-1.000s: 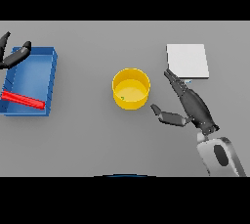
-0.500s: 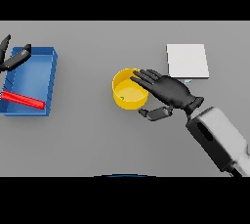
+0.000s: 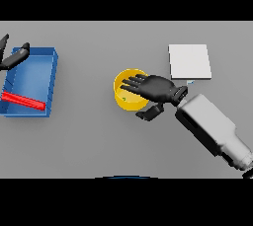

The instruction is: Pick up the red beaker and tilt it to pour out 1 green nut into yellow bowl. Pick up the yellow bowl and place it on the metallic measuring scale.

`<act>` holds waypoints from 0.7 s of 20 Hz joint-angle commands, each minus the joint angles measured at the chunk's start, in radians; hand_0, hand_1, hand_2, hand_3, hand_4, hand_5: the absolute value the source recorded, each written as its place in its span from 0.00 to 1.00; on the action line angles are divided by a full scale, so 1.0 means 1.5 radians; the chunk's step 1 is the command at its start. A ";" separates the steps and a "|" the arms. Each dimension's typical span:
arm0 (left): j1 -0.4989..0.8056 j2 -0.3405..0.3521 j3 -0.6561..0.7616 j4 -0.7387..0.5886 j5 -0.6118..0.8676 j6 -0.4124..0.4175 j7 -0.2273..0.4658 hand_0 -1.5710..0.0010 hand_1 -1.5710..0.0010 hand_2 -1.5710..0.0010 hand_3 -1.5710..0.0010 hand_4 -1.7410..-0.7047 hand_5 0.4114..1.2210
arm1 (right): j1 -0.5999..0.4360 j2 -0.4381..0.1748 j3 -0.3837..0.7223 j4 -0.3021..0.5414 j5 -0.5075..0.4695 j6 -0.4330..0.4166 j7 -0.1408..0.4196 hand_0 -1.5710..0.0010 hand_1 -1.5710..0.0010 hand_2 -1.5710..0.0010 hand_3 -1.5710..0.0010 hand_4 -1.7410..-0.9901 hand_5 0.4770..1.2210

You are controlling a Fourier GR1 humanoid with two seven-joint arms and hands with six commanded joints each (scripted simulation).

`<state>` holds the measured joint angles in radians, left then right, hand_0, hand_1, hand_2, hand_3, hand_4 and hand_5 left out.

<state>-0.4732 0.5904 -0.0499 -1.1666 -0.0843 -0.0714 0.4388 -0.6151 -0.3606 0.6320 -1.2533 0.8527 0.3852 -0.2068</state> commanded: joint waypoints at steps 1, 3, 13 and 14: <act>-0.004 -0.001 0.000 0.003 0.000 -0.001 -0.003 1.00 1.00 1.00 1.00 0.90 0.36 | -0.005 0.005 0.009 0.010 0.005 0.007 0.000 1.00 1.00 1.00 1.00 0.77 0.26; 0.001 0.001 -0.001 -0.002 0.003 -0.006 -0.008 1.00 1.00 1.00 1.00 0.90 0.36 | -0.029 0.015 0.024 0.035 0.014 0.026 0.004 1.00 1.00 1.00 1.00 0.76 0.26; -0.003 0.007 -0.001 0.013 -0.005 -0.010 -0.015 1.00 1.00 1.00 1.00 0.92 0.37 | -0.066 0.043 0.040 0.116 0.023 0.044 0.011 0.97 0.96 0.94 0.92 0.64 0.45; 0.002 0.009 -0.001 0.010 -0.002 -0.014 -0.022 1.00 1.00 1.00 1.00 0.92 0.37 | -0.065 0.039 0.043 0.112 0.026 0.041 0.003 0.88 0.88 0.88 0.86 0.58 0.56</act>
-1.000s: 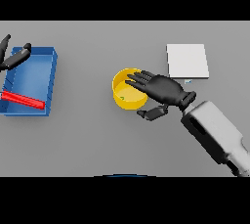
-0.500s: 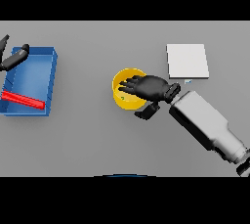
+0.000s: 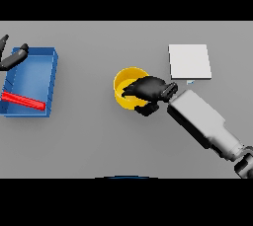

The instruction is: Pick up the red beaker and tilt it to pour out 1 green nut into yellow bowl. Pick up the yellow bowl and place it on the metallic measuring scale.

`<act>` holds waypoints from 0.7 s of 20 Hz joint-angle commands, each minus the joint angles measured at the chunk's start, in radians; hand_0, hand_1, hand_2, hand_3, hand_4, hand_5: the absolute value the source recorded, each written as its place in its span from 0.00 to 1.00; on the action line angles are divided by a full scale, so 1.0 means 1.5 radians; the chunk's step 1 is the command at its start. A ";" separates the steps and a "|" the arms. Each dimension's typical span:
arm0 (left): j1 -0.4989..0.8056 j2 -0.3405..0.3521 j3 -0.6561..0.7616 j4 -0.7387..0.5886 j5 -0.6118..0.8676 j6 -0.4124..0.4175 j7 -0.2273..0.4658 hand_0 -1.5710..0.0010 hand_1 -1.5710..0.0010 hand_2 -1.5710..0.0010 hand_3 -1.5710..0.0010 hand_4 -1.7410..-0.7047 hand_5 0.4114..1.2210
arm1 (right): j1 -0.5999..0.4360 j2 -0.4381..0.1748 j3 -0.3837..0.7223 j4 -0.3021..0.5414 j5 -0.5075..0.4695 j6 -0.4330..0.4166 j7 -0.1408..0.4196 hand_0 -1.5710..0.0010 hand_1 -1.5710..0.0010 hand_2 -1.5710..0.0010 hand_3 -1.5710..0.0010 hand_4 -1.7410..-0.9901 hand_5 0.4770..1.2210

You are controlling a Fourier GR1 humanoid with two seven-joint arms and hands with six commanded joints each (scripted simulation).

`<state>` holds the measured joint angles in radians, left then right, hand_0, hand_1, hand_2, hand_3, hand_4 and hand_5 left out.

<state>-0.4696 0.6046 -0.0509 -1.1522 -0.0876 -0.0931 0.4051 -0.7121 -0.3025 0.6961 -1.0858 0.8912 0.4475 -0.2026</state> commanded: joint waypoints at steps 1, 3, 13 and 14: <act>0.000 -0.003 -0.004 -0.008 -0.001 0.002 0.007 1.00 1.00 1.00 1.00 0.92 0.37 | -0.001 0.005 0.002 0.004 0.002 -0.008 -0.005 0.71 0.74 0.78 0.79 0.50 0.65; 0.003 -0.003 -0.002 -0.001 0.000 0.001 0.002 1.00 1.00 1.00 1.00 0.92 0.37 | 0.002 0.001 -0.002 -0.001 -0.008 -0.007 -0.026 0.45 0.47 0.50 0.57 0.33 0.77; -0.006 -0.004 -0.003 0.004 0.002 -0.005 -0.001 1.00 1.00 1.00 1.00 0.92 0.36 | 0.005 -0.018 -0.003 -0.045 -0.030 0.038 -0.003 0.05 0.05 0.13 0.24 0.04 0.98; -0.004 -0.001 -0.004 0.004 -0.003 -0.003 0.000 1.00 1.00 1.00 1.00 0.93 0.36 | -0.004 -0.022 -0.009 -0.044 -0.035 0.042 -0.007 0.04 0.04 0.12 0.24 0.03 0.98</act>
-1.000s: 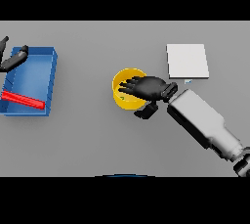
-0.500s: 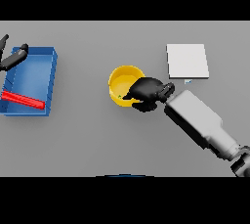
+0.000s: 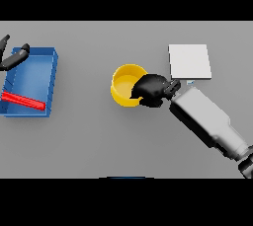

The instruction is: Pick up the red beaker and tilt it to pour out 1 green nut into yellow bowl. Pick up the yellow bowl and place it on the metallic measuring scale.

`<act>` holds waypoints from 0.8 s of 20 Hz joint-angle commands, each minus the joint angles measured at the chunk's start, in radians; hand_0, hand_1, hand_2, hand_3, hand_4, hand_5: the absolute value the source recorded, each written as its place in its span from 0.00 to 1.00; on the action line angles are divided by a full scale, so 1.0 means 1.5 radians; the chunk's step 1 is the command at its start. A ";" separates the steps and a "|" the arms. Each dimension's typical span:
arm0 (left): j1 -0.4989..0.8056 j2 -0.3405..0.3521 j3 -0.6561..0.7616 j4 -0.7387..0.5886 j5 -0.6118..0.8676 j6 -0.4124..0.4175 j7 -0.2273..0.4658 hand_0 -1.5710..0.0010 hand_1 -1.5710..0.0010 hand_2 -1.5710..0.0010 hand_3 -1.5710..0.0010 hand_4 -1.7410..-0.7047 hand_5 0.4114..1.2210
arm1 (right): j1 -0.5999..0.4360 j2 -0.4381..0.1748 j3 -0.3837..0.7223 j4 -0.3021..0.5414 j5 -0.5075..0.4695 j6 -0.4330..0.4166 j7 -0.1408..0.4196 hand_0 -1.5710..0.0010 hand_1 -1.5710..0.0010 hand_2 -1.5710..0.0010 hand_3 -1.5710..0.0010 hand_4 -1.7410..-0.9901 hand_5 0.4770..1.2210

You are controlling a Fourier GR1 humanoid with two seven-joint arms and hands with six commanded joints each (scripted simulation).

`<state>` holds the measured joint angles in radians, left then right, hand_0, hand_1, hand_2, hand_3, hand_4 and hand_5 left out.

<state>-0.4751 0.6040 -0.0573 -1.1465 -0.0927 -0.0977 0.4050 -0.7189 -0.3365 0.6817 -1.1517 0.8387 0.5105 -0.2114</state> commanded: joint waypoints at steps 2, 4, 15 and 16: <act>0.012 0.006 0.002 -0.015 0.001 0.002 -0.009 1.00 1.00 1.00 1.00 0.93 0.36 | -0.002 -0.015 -0.009 -0.025 -0.010 0.020 0.013 0.02 0.03 0.08 0.25 0.02 0.99; 0.014 0.008 0.001 -0.027 0.004 0.001 0.003 1.00 1.00 1.00 1.00 0.94 0.37 | -0.007 -0.024 -0.023 -0.052 -0.023 0.043 0.030 0.02 0.02 0.07 0.26 0.01 0.99; -0.001 0.004 0.013 -0.028 0.027 -0.007 0.025 1.00 1.00 1.00 1.00 0.90 0.37 | 0.020 -0.114 -0.085 -0.146 -0.040 0.062 0.100 0.02 0.00 0.05 0.24 0.00 1.00; 0.007 0.002 0.013 -0.034 0.031 -0.008 0.022 1.00 1.00 1.00 1.00 0.89 0.38 | 0.009 -0.116 -0.092 -0.133 -0.037 0.049 0.098 0.02 0.00 0.05 0.25 0.00 1.00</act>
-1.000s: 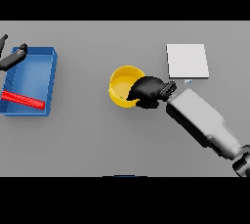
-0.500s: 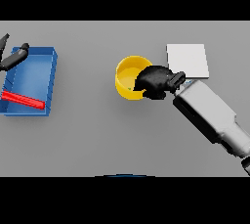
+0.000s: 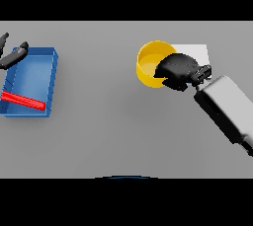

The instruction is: Pick up the red beaker and tilt it to pour out 1 green nut into yellow bowl. Pick up the yellow bowl and place it on the metallic measuring scale.

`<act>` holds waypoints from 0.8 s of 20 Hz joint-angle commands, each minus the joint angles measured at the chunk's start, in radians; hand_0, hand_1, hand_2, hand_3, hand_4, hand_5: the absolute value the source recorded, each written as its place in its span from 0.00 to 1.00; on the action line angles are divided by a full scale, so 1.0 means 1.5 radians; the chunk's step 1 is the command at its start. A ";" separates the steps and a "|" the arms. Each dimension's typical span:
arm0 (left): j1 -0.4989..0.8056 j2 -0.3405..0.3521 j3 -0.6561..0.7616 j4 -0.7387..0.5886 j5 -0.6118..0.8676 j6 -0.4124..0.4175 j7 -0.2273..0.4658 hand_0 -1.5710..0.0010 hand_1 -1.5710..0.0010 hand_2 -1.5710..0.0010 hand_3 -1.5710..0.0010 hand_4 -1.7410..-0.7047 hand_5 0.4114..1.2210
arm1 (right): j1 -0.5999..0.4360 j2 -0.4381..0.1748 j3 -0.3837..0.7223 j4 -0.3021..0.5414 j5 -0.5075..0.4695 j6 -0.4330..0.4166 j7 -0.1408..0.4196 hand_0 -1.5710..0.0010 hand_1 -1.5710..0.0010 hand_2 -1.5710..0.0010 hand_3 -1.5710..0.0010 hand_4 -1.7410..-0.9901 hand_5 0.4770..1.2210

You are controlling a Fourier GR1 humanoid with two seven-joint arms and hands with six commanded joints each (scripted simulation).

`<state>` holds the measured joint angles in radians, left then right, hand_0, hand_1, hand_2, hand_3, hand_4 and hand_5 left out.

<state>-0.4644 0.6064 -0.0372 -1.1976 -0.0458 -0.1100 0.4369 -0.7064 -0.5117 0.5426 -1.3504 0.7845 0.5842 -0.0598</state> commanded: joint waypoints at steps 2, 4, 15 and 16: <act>0.009 0.000 0.001 -0.014 0.003 0.004 0.010 1.00 1.00 1.00 1.00 0.88 0.39 | -0.010 -0.017 -0.016 0.020 -0.002 -0.024 -0.022 0.01 0.00 0.03 0.26 0.00 1.00; 0.012 -0.003 0.000 -0.019 0.003 0.008 0.014 1.00 1.00 1.00 1.00 0.87 0.40 | -0.024 -0.022 -0.031 0.054 0.002 -0.053 -0.019 0.01 0.00 0.02 0.26 0.00 1.00; 0.020 0.003 0.004 -0.046 0.007 0.016 0.060 1.00 1.00 1.00 1.00 0.85 0.45 | -0.072 -0.027 -0.072 0.292 0.017 -0.170 -0.051 0.00 0.00 0.05 0.25 0.00 1.00; 0.015 -0.005 -0.004 -0.039 0.000 0.019 0.062 1.00 1.00 1.00 1.00 0.85 0.46 | -0.074 -0.026 -0.074 0.315 0.018 -0.183 -0.062 0.00 0.00 0.06 0.23 0.00 1.00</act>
<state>-0.4420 0.5987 -0.0432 -1.2565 -0.0461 -0.0815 0.5300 -0.8162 -0.5499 0.4320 -0.8772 0.8110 0.3097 -0.1499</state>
